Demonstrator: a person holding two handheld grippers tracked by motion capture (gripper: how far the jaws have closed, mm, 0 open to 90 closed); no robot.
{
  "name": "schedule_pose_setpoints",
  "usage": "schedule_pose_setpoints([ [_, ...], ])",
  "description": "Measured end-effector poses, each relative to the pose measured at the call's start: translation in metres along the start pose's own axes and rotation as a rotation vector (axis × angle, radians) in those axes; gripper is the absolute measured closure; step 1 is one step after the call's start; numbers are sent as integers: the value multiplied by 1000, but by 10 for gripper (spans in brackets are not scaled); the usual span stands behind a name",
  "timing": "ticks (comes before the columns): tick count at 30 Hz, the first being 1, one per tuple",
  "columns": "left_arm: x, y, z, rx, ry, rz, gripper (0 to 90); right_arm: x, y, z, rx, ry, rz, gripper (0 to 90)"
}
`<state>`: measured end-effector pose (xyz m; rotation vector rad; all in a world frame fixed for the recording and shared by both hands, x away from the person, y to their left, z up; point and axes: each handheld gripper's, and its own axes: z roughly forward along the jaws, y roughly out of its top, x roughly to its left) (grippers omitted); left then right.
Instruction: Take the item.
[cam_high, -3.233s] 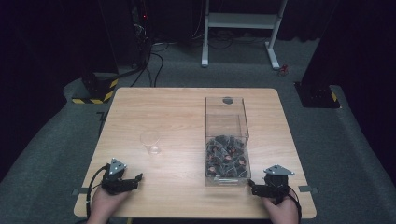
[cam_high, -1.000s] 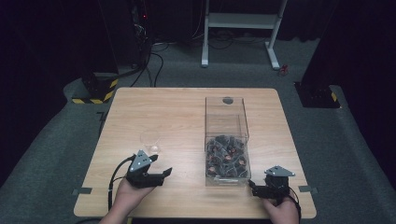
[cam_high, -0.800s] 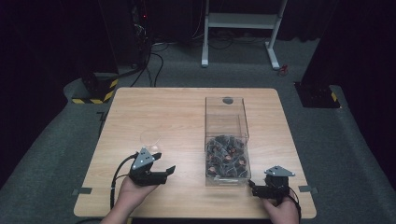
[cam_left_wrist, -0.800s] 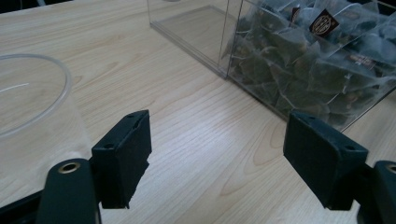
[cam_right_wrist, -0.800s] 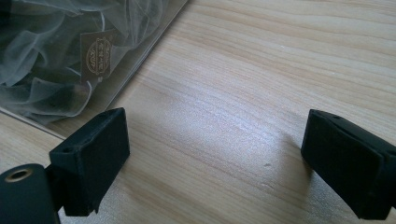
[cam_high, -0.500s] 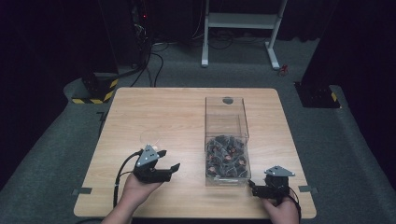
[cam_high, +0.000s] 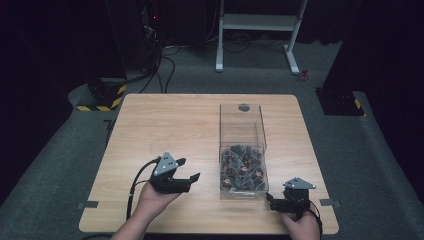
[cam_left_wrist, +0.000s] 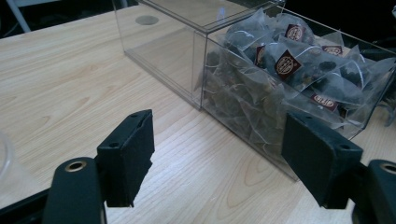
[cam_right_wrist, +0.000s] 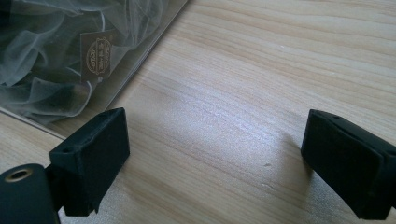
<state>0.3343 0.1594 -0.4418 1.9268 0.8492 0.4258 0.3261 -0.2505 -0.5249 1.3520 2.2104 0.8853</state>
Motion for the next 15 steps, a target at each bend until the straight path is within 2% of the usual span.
schedule_pose_setpoints([
  [4,-2,4,2,1,-3,15,269,0,0,0,0,0,0,75],
  [15,-6,14,8,-7,-17,23,273,0,0,0,0,0,0,75],
])
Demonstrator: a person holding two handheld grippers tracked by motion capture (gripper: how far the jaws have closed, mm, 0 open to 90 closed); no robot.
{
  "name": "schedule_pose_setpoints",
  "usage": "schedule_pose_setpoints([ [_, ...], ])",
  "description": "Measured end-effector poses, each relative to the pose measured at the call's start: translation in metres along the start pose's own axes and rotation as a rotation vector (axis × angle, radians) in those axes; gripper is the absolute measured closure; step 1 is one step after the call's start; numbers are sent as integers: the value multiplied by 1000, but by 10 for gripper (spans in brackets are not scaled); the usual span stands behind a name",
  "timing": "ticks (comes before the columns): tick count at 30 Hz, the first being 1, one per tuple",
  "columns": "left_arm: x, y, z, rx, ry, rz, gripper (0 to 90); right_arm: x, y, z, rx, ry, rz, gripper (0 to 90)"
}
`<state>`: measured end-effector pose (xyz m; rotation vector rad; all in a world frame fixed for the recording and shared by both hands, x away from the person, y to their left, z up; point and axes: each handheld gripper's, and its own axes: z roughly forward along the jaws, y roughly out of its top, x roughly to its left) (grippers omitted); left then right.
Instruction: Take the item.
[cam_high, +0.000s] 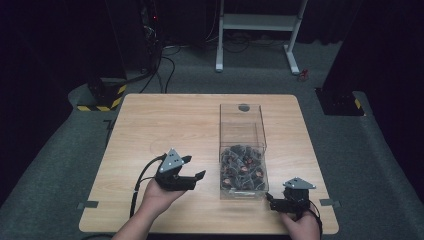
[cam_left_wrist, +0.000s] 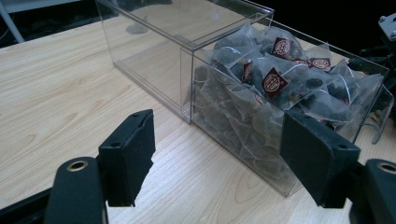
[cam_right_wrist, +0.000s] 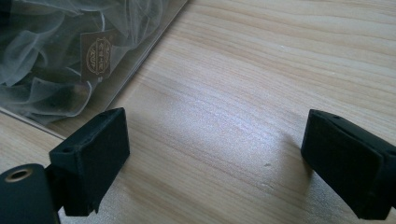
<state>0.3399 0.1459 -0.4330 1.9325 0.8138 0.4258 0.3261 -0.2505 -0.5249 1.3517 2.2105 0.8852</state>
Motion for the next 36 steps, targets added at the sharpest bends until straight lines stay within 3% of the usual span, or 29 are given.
schedule_pose_setpoints([
  [36,-23,28,29,-9,-86,3,299,0,0,0,0,0,0,76],
])
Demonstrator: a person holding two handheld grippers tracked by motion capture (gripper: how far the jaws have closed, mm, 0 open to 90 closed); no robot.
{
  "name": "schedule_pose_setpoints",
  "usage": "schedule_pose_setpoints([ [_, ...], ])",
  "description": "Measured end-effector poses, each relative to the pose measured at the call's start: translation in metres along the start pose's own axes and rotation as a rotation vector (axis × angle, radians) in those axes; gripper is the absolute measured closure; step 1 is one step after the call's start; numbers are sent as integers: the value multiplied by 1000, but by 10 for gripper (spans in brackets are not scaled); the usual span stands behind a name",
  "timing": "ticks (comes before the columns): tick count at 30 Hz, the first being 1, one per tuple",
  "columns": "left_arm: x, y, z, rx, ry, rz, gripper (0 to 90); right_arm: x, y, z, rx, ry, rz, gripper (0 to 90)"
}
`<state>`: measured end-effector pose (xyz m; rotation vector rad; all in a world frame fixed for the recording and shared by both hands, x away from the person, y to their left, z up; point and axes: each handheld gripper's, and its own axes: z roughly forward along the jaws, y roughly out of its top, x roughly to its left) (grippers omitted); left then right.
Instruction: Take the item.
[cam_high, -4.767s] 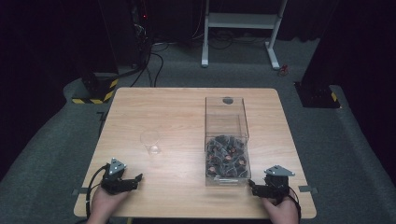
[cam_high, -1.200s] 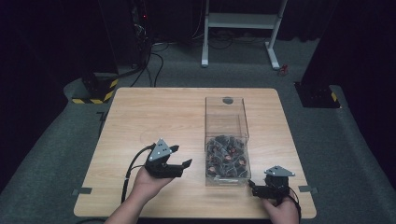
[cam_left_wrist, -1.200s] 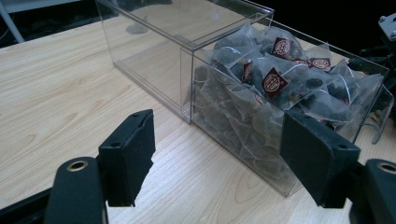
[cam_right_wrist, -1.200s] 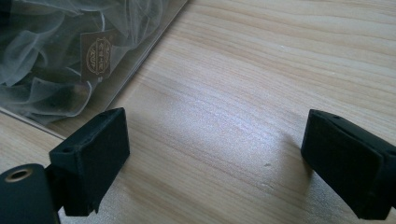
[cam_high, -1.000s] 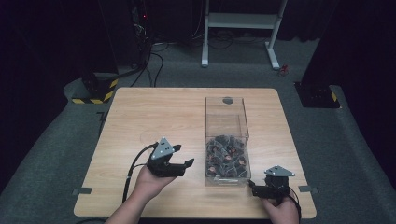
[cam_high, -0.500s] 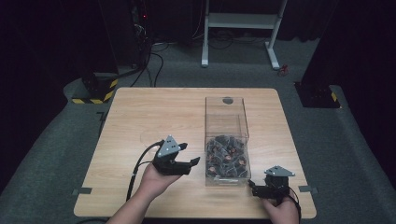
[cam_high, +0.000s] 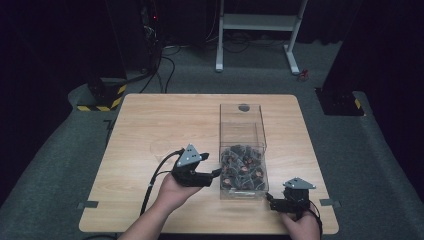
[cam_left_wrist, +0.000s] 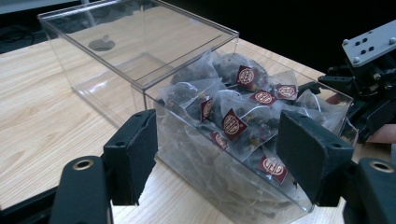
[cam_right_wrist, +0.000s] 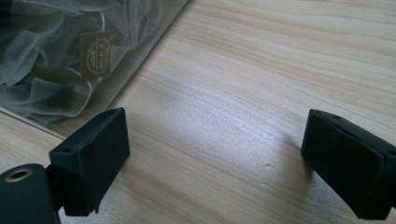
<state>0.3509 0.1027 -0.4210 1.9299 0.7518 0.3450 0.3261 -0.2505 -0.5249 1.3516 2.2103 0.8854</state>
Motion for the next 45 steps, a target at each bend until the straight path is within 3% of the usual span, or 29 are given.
schedule_pose_setpoints([
  [18,-9,12,19,7,-31,15,323,0,0,0,0,0,0,76],
  [31,-11,13,39,20,-41,-11,349,0,0,0,0,1,-1,76],
  [45,-15,11,52,41,-28,-24,463,0,0,0,0,2,-2,76],
])
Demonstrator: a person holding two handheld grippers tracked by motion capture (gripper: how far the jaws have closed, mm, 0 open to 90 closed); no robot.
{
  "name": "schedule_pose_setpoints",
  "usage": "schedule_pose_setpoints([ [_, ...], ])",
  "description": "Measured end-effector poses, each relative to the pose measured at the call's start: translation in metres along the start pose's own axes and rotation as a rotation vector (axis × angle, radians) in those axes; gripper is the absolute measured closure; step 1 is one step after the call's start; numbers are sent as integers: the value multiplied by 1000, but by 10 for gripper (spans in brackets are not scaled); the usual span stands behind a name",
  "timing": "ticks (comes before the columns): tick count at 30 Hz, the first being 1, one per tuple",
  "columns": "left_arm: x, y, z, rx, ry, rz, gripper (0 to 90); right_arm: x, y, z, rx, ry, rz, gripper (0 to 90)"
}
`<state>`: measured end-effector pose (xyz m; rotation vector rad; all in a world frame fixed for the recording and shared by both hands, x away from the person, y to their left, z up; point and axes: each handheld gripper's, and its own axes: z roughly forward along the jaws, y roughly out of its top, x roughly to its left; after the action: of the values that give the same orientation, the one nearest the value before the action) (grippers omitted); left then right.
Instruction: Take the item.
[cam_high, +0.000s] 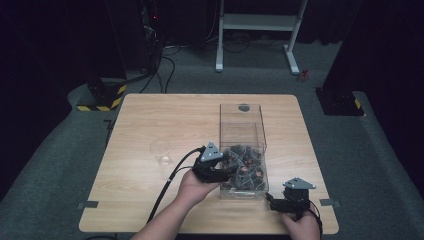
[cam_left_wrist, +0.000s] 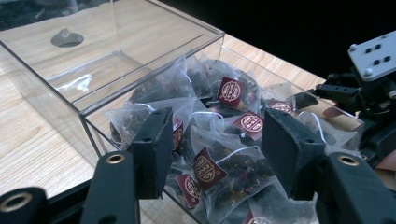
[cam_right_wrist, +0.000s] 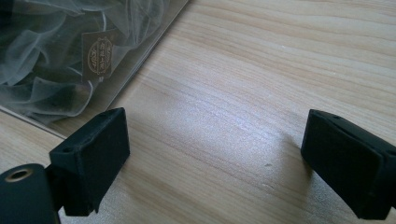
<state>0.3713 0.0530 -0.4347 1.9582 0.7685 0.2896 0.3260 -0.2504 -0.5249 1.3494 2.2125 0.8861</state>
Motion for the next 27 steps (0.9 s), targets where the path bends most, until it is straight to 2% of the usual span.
schedule_pose_setpoints([
  [7,0,-4,1,9,-8,-12,562,0,0,0,0,0,0,76],
  [13,-1,-9,2,17,-10,-5,653,0,0,0,-1,1,-2,76],
  [17,-2,-11,1,7,-9,-8,746,0,0,0,-1,1,-2,76],
  [21,-3,-12,-1,1,-7,7,832,0,0,0,-2,1,-2,76],
  [27,-4,-13,-3,-25,-7,17,894,0,0,0,-1,1,-2,76],
])
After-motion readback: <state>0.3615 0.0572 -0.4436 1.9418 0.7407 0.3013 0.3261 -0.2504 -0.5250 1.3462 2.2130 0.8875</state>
